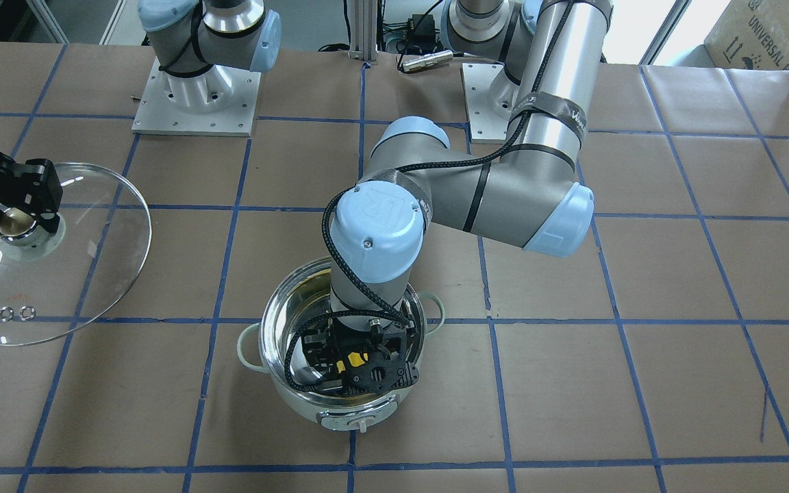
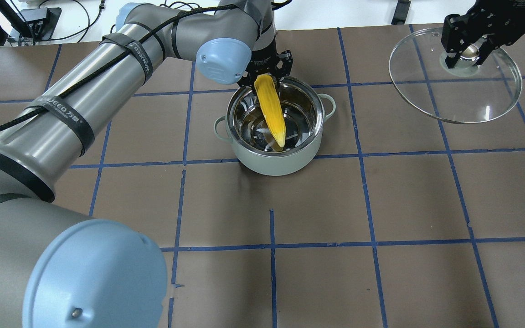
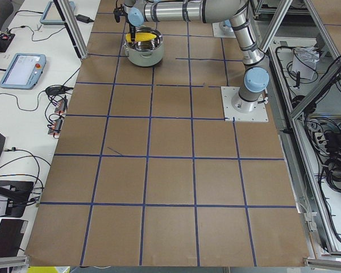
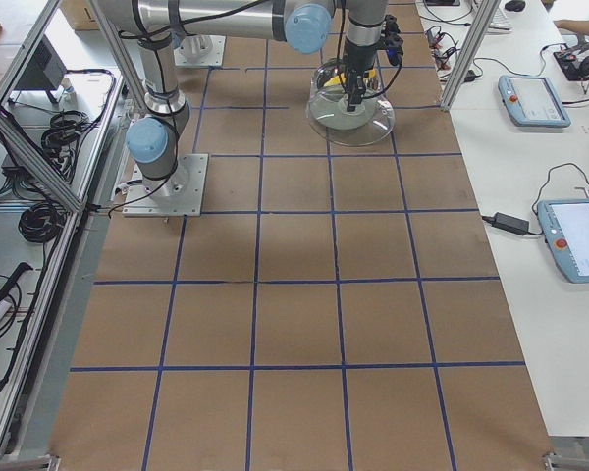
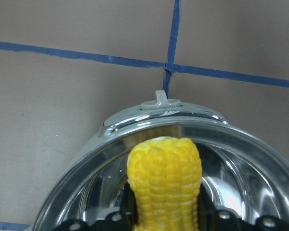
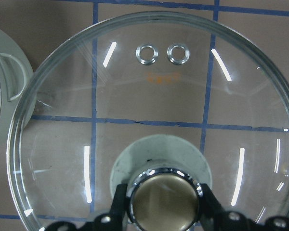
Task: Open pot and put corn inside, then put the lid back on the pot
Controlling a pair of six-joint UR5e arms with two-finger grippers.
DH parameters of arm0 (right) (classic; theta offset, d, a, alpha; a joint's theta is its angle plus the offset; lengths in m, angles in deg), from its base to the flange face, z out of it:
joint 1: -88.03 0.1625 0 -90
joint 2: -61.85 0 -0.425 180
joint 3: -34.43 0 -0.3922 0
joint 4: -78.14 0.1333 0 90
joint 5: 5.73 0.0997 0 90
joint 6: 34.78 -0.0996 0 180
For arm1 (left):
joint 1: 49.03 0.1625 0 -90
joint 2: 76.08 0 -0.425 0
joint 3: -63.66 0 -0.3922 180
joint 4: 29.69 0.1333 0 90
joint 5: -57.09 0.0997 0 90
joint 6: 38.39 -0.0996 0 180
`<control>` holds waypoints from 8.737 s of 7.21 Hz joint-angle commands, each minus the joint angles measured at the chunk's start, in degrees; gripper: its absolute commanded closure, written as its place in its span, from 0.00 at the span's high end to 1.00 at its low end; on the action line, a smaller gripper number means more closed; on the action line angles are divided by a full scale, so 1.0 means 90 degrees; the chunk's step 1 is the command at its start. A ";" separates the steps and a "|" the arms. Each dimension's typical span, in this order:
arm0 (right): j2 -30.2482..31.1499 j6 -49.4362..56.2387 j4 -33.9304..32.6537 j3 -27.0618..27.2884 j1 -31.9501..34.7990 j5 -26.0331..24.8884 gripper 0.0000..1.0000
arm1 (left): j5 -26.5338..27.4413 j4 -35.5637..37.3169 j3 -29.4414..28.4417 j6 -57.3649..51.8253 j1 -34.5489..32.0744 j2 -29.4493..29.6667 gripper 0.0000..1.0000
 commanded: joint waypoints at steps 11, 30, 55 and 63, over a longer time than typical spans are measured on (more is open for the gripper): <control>-0.1153 -0.3856 -0.0974 -0.0400 0.2771 0.0290 0.15 | 0.0031 -0.1734 0.1465 -0.3446 0.2427 -0.2361 1.00; -0.2064 -0.4531 -0.2012 -0.0244 0.3467 0.0065 0.16 | 0.0022 -0.1511 0.2563 -0.3272 0.2449 -0.3127 1.00; 0.0464 -0.1524 0.0421 0.0496 0.1602 0.0241 0.99 | 0.0041 -0.1461 0.2515 -0.3409 0.2547 -0.3127 1.00; 0.0416 -0.1455 0.0429 0.0449 0.1582 0.0231 1.00 | 0.0041 -0.1441 0.2485 -0.3545 0.2567 -0.3098 1.00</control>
